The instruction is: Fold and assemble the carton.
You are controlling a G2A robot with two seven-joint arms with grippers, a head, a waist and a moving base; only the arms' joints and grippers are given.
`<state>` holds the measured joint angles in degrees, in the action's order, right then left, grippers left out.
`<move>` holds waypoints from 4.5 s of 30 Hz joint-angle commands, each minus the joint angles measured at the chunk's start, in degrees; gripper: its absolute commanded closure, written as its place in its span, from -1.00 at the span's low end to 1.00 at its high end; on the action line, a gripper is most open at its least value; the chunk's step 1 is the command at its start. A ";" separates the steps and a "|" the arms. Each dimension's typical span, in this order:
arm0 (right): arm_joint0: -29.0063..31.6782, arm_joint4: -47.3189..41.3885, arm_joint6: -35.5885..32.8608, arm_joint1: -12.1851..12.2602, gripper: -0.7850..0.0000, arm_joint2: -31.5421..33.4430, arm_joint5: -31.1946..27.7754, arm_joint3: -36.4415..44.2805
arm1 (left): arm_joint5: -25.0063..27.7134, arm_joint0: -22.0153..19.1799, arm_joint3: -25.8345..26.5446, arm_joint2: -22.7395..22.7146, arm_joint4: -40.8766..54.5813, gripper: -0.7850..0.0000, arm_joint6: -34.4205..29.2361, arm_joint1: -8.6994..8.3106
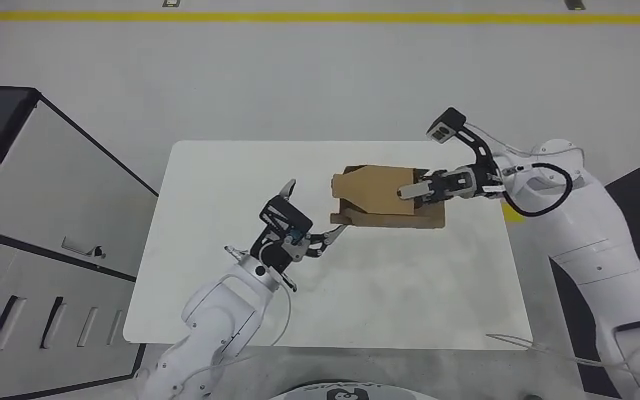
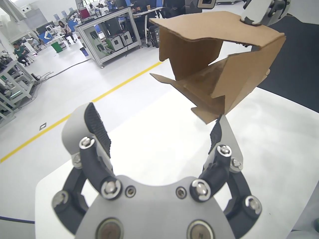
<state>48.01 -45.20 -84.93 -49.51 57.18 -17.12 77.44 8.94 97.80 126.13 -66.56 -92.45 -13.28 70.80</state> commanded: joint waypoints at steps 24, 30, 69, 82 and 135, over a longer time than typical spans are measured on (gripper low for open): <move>2.36 9.84 6.74 0.27 1.00 4.26 -7.12 4.66 | 12.57 -2.98 3.44 -2.37 6.76 -1.00 -9.45 -0.83; 2.79 9.71 5.48 0.25 1.00 4.96 -7.70 4.97 | 16.93 -4.28 3.79 -4.74 12.98 -1.00 -11.20 -1.23; 1.86 8.55 5.97 -1.08 1.00 3.75 -4.78 2.19 | 20.48 -7.70 2.51 -0.22 16.47 -0.13 -11.45 -2.35; 1.68 9.65 7.01 -1.66 1.00 3.69 -3.75 1.29 | 19.74 -8.31 1.92 1.22 15.46 -0.32 -11.61 -2.65; 5.15 11.84 11.14 -2.57 1.00 7.77 -3.95 2.95 | 18.21 -8.93 0.90 6.10 15.78 -0.43 -10.63 -3.68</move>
<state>53.10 -33.51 -73.90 -52.09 64.89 -21.12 80.32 27.16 88.92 127.07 -60.57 -76.66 -23.93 67.13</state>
